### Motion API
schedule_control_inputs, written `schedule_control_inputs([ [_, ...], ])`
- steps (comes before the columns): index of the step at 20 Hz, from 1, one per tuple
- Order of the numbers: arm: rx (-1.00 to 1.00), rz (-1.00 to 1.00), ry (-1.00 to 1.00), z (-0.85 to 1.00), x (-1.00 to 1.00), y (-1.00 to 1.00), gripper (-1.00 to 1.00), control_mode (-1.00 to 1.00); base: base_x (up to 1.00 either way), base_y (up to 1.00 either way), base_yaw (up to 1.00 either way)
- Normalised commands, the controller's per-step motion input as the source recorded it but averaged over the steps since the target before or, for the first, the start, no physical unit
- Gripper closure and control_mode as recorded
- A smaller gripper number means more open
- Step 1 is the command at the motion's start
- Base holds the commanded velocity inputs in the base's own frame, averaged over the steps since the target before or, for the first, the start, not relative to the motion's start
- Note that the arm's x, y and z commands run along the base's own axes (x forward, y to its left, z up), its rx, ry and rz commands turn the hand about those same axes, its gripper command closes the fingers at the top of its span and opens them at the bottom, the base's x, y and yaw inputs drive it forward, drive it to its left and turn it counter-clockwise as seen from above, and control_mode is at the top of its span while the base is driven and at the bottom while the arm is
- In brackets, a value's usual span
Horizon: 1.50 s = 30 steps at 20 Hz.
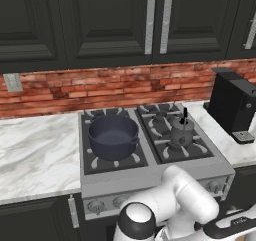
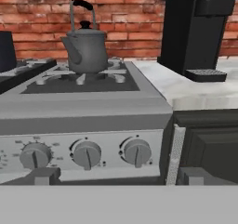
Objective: Pick the kettle from the counter and place it on a stove burner. Then turn the burner on.
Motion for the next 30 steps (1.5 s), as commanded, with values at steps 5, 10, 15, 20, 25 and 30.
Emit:
schedule_control_inputs([
  [5, 0.00, 0.00, 0.00, 0.00, 0.17, 0.00, -1.00, -1.00, 0.00, 0.00, 0.00],
  [10, 0.00, 0.00, 0.00, -0.02, 0.35, 0.00, -1.00, -1.00, 0.00, 0.00, 0.00],
  [15, 0.00, 0.00, 0.00, -0.01, 0.35, 0.00, -1.00, -1.00, 0.00, 0.00, 0.00],
  [20, 0.00, 0.00, 0.00, 0.00, 0.19, 0.00, -1.00, -1.00, 0.00, 0.00, 0.00],
  [25, 0.00, 0.00, 0.00, -0.07, 0.10, 0.00, -1.00, -1.00, 0.00, 0.00, 0.00],
  [30, 0.00, 0.00, 0.00, -0.20, 0.02, 0.00, -1.00, -1.00, 0.00, 0.00, 0.00],
])
